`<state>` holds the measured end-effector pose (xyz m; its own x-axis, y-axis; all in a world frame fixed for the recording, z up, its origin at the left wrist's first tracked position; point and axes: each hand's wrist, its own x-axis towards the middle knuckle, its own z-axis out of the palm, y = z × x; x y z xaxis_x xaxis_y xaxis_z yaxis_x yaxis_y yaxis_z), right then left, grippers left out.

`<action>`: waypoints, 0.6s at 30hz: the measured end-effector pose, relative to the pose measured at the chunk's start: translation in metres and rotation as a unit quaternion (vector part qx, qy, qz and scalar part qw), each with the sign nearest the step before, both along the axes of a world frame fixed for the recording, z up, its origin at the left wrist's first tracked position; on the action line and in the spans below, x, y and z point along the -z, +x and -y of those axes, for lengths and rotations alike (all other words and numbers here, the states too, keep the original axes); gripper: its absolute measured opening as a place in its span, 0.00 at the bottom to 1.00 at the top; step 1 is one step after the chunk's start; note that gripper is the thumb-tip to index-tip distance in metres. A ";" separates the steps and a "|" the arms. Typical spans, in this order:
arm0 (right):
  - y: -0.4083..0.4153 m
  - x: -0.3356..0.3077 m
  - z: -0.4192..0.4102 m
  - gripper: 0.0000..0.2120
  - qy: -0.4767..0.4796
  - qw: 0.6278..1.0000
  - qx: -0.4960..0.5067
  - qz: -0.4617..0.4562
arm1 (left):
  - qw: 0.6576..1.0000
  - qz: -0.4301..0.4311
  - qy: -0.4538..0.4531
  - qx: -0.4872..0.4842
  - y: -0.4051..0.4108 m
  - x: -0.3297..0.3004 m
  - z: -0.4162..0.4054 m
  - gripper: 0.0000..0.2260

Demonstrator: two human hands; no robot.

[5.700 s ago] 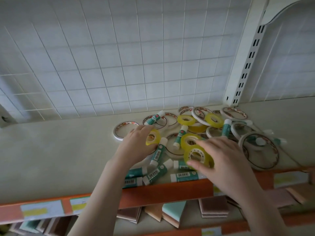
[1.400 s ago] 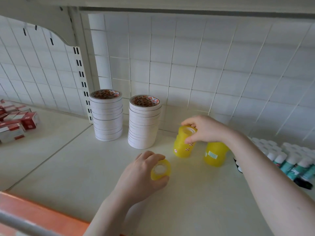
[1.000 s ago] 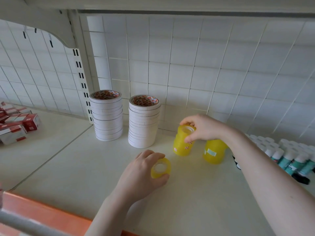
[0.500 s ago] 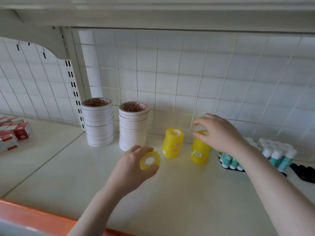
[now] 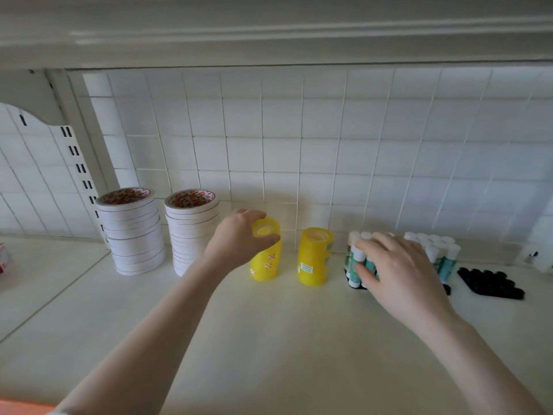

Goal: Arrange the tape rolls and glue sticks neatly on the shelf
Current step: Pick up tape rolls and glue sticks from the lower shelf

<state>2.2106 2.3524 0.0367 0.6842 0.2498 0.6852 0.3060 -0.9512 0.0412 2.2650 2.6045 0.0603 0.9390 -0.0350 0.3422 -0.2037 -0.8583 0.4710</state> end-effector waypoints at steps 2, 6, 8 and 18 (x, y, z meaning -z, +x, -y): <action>-0.003 0.004 0.004 0.14 0.010 1.000 0.003 0.006 | 1.000 -0.014 0.009 -0.006 0.007 0.004 0.004 0.26; -0.007 0.009 0.009 0.13 0.027 1.000 -0.004 0.013 | 0.999 -0.013 0.014 -0.028 0.012 0.011 0.007 0.25; -0.008 0.011 0.009 0.14 0.032 0.999 -0.004 0.019 | 0.999 -0.008 0.016 -0.034 0.012 0.012 0.009 0.25; 0.000 0.027 0.005 0.13 0.023 1.000 -0.007 0.016 | 0.997 -0.037 -0.038 -0.048 0.010 0.015 0.007 0.27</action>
<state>2.2109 2.3471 0.0098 0.6579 0.2274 0.7180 0.3190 -0.9477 0.0079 2.2747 2.5976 0.0457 0.9598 0.0788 0.2693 -0.0848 -0.8333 0.5463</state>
